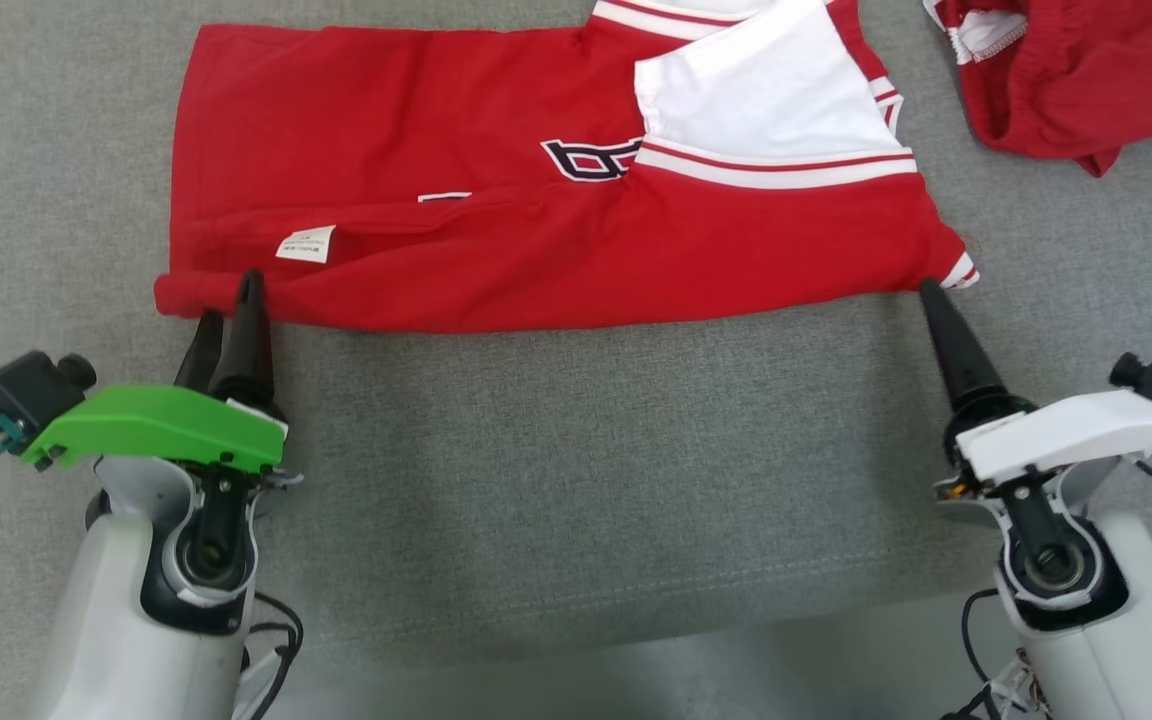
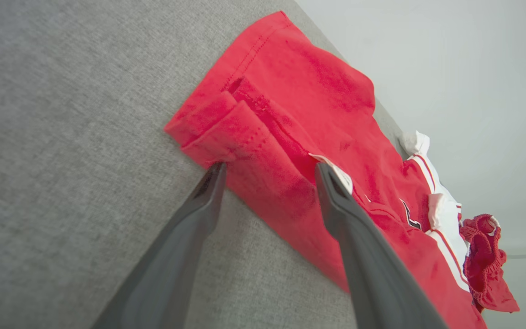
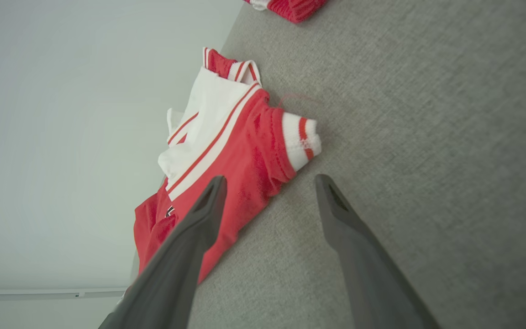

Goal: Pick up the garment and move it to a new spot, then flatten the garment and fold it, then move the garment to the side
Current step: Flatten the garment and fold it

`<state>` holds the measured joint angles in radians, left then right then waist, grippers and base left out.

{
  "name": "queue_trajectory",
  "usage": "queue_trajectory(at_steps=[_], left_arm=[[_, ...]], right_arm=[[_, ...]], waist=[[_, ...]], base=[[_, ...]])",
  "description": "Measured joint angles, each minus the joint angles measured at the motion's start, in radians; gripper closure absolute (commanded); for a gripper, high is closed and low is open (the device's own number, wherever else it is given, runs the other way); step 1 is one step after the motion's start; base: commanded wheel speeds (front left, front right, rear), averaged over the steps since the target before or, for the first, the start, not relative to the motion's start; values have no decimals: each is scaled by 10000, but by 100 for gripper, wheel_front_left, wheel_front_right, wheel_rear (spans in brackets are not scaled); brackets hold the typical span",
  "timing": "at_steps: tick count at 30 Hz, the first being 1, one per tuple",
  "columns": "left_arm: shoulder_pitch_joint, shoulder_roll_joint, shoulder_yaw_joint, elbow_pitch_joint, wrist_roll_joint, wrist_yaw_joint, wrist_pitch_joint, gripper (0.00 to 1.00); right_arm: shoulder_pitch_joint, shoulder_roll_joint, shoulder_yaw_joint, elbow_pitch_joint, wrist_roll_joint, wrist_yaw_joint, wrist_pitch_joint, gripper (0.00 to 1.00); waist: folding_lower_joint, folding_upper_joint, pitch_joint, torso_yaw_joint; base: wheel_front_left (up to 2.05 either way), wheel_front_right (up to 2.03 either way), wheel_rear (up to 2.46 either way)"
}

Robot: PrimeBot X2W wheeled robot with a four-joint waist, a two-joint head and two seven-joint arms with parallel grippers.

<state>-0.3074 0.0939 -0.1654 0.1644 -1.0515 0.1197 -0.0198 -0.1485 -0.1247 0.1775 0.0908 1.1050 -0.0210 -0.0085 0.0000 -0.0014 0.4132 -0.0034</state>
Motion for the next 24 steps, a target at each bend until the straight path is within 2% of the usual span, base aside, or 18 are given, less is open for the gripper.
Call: queue_trajectory(at_steps=[8, 24], left_arm=[[-470, -35, -27, 94, 44, 36, 77, 0], [-802, -146, -25, 512, 90, 38, 71, 0]], right_arm=[[-438, -19, -654, 245, 585, -159, 4, 0], [-1252, -96, -322, 830, 558, -144, 316, 0]], waist=[[0, 0, 293, 74], [0, 0, 436, 299]], base=[[0, 0, 0], [0, 0, 0]])
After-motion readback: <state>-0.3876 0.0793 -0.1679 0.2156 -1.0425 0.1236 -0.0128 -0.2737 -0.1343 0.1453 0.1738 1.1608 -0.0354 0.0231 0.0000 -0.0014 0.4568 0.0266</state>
